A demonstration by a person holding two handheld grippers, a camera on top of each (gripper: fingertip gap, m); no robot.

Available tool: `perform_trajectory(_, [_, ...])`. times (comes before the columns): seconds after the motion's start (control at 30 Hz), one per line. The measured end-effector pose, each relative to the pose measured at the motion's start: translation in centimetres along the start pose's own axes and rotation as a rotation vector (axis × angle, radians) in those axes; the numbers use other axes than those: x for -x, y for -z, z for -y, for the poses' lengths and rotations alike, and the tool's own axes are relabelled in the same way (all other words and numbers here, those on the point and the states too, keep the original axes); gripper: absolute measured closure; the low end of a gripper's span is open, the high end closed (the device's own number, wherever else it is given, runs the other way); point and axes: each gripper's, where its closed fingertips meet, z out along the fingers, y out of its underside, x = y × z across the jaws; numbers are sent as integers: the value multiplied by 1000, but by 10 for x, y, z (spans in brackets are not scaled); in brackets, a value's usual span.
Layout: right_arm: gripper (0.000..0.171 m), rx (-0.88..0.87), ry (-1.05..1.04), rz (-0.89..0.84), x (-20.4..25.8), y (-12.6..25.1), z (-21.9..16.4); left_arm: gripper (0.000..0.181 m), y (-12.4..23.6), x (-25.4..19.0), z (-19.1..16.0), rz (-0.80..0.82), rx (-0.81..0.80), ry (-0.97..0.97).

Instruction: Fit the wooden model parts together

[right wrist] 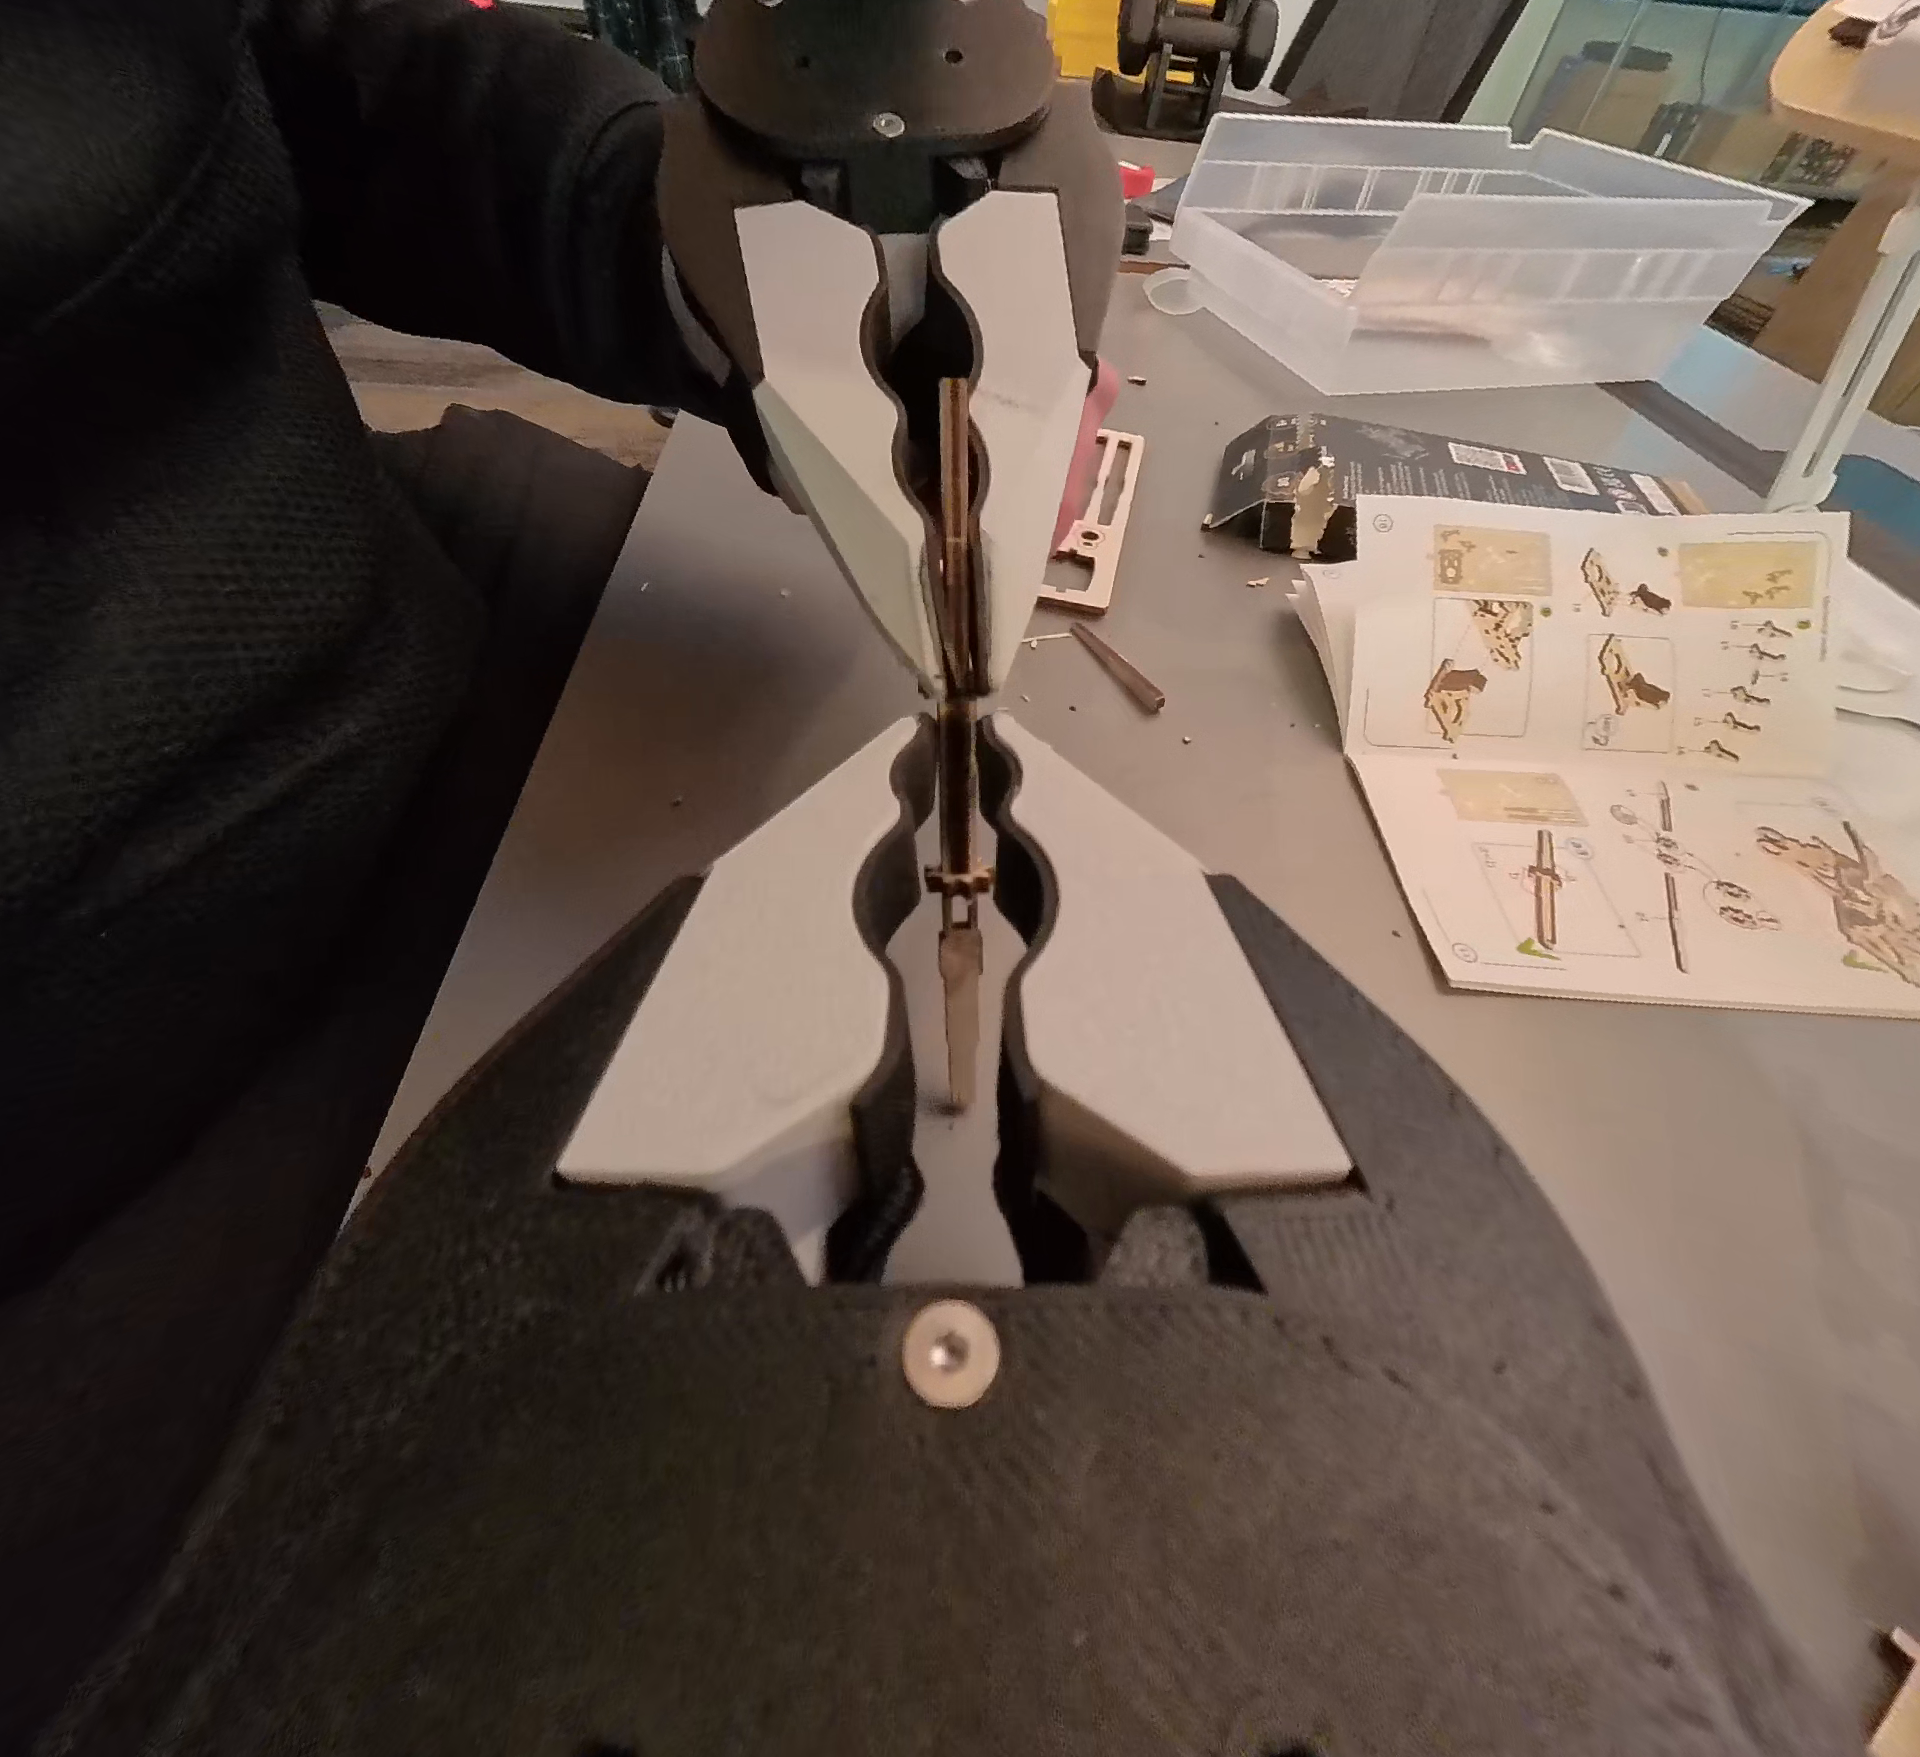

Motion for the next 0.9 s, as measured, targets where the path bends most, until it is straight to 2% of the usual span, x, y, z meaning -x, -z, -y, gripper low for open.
perform_trajectory(0.8, [168,50,50,17,3,-4,-5,179,2,-3,-3,-23,0,6])
perform_trajectory(0.9, [168,53,31,9,0,-4,-7,173,4,1,-6,-9,9,14])
